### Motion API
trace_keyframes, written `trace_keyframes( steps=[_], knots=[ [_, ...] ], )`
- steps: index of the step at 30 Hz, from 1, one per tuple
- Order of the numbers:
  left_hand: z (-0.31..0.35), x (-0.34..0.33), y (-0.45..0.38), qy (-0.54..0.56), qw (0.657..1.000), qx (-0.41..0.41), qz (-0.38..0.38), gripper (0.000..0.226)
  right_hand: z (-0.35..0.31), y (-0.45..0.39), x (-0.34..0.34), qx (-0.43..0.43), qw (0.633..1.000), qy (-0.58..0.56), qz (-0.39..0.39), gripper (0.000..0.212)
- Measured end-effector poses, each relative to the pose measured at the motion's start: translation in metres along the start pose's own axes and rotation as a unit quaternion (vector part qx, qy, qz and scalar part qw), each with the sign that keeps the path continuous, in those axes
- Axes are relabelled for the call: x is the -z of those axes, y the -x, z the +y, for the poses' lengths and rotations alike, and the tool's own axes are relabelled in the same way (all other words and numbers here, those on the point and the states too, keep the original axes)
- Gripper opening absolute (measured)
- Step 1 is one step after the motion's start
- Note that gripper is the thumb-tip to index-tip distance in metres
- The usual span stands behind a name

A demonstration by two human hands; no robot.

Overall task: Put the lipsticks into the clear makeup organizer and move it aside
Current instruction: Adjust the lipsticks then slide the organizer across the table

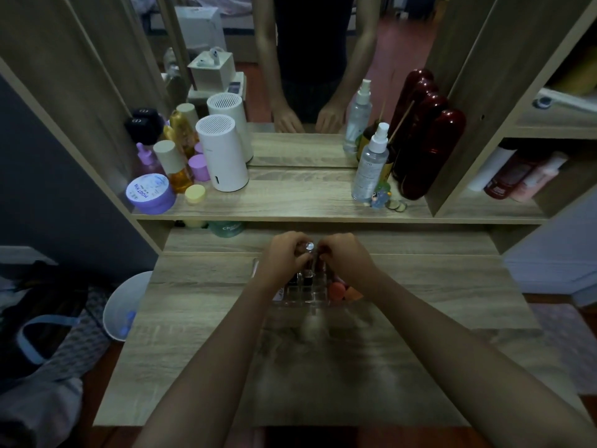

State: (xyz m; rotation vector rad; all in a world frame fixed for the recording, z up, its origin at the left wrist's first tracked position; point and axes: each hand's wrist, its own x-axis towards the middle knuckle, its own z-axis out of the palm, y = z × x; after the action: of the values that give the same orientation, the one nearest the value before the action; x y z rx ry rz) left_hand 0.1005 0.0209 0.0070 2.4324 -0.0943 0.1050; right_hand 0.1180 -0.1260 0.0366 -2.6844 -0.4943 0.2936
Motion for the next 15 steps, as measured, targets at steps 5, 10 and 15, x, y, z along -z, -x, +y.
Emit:
trace_keyframes(
  steps=[5,10,15],
  knots=[
    [-0.0027,0.0015,0.0016,0.01,1.0,-0.004,0.001,0.027,-0.0024,0.0005,-0.0008,0.001,1.0,-0.002,0.002,0.02],
    [-0.0028,0.0021,0.0027,0.02,1.0,-0.003,-0.001,0.024,-0.0005,-0.0005,-0.0016,-0.007,1.0,0.006,0.004,0.019],
    [-0.0034,0.0027,0.004,0.023,1.0,-0.007,-0.004,0.025,0.0002,0.0005,-0.0035,-0.002,1.0,0.009,0.019,0.021]
  ],
)
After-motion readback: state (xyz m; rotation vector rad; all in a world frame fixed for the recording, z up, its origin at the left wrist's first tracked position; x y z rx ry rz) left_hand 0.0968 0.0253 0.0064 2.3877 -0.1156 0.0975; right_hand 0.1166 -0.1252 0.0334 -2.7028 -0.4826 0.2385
